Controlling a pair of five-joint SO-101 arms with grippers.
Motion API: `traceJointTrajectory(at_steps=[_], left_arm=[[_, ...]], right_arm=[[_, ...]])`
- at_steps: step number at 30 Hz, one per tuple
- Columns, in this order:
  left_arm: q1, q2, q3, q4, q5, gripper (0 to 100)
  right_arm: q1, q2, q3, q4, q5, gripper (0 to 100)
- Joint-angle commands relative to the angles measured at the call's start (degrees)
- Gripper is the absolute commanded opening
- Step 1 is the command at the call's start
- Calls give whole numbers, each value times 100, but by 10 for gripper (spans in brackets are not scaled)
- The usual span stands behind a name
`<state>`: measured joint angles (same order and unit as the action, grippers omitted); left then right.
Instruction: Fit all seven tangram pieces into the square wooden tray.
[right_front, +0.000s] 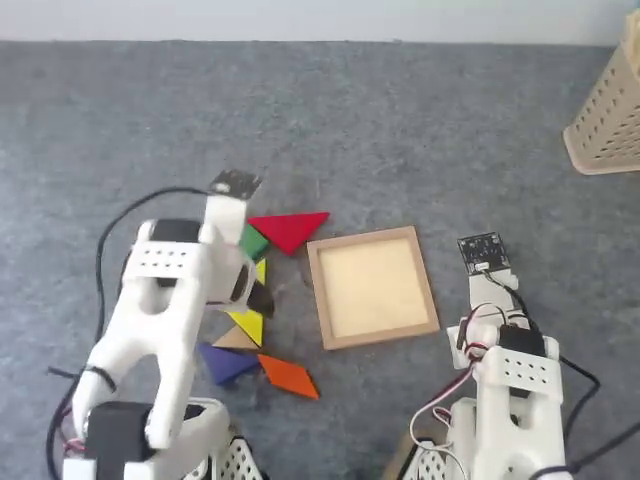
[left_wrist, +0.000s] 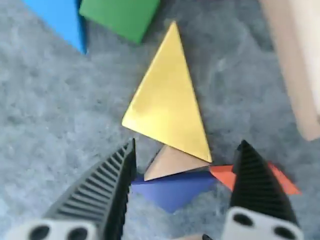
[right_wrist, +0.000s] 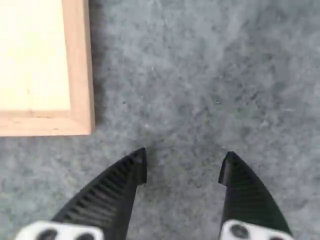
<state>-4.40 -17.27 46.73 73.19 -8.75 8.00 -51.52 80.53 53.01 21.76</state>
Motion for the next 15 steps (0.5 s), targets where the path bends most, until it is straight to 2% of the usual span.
traceJointTrajectory(at_steps=[1, 7, 15], left_arm=[[-422, 290, 101, -589, -70, 301], [-756, 1705, -514, -993, -70, 301], [-387, 2804, -1332, -677, 193, 298]], right_arm=[[57, 48, -26, -101, -62, 241], [57, 48, -26, -92, -62, 241], [57, 48, -26, -92, -62, 241]])
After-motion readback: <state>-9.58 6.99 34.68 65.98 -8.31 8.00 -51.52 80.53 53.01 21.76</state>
